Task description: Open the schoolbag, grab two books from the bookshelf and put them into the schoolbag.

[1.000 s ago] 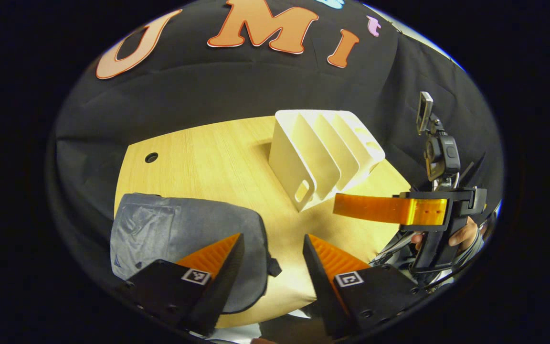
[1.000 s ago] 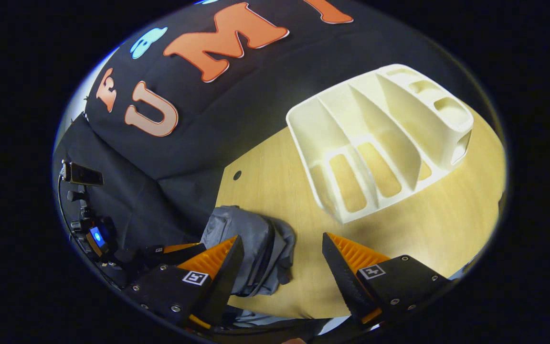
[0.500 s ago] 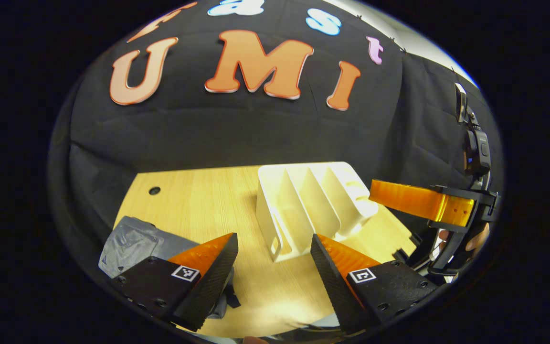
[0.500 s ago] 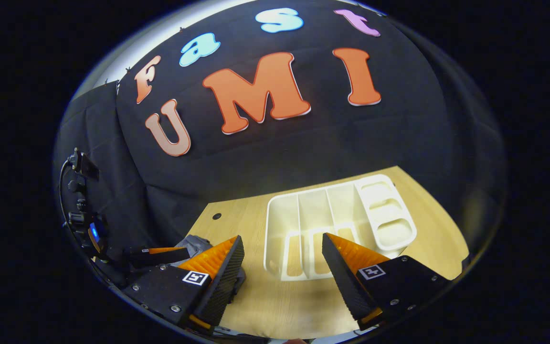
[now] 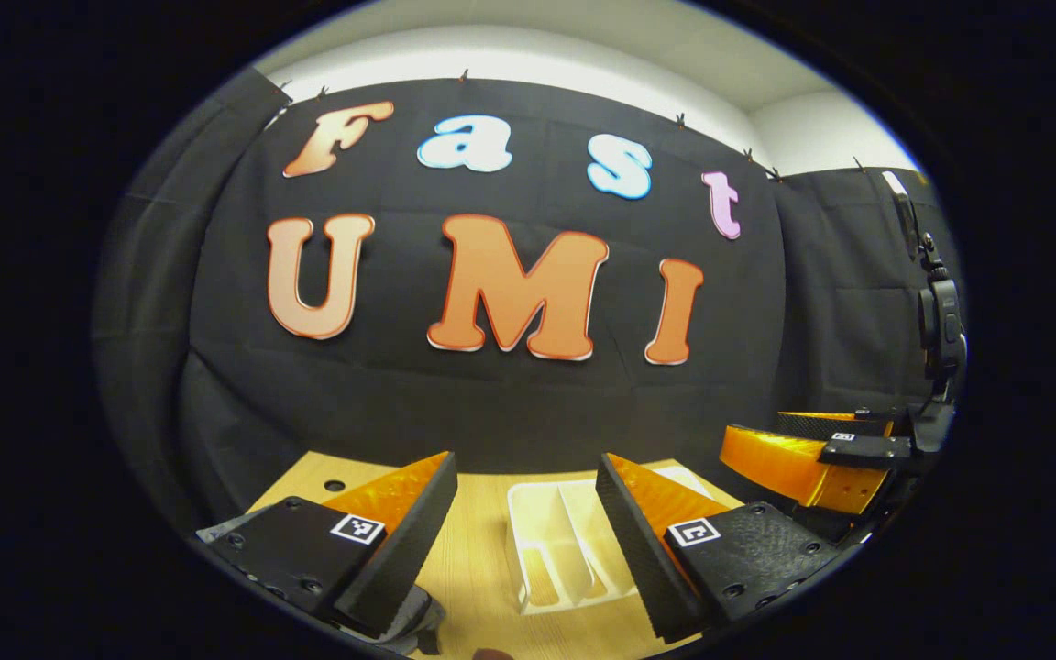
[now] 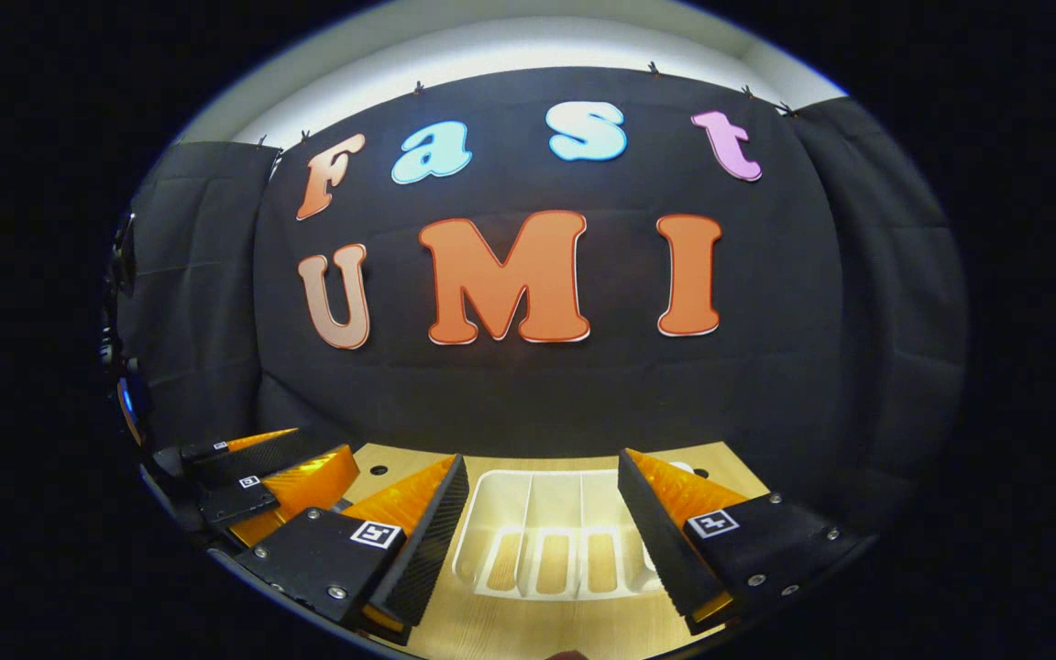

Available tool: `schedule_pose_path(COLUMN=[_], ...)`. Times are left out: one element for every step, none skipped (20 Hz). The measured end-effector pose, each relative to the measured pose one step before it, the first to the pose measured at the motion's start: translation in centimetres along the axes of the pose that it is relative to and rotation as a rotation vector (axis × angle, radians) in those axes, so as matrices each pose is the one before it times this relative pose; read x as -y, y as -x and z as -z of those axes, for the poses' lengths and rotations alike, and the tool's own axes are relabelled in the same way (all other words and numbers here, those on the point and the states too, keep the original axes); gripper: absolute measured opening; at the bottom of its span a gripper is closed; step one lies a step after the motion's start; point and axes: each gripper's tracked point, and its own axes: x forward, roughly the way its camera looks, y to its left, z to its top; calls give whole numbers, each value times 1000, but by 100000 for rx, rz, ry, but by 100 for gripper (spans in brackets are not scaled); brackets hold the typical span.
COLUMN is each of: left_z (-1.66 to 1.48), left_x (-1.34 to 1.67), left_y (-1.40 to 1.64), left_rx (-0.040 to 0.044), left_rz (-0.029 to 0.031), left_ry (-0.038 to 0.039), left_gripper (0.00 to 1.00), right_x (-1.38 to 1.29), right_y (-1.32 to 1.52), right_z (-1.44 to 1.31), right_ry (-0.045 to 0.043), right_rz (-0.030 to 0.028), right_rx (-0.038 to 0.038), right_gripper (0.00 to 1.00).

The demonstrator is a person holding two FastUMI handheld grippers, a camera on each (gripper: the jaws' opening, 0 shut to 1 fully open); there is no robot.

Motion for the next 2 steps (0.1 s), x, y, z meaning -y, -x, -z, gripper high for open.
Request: schedule_pose_path(left_z=[-146,-427], left_x=[252,-147], left_y=[-81,-47], left_rx=[2082,2132], left_rz=[309,-211], left_ry=[855,-322], left_gripper=[96,96], right_x=[-24,-90], right_y=[258,287], right_z=[-344,13], right_ry=[740,459], right_rz=[586,684], right_rx=[2155,812], right_gripper=[98,97])
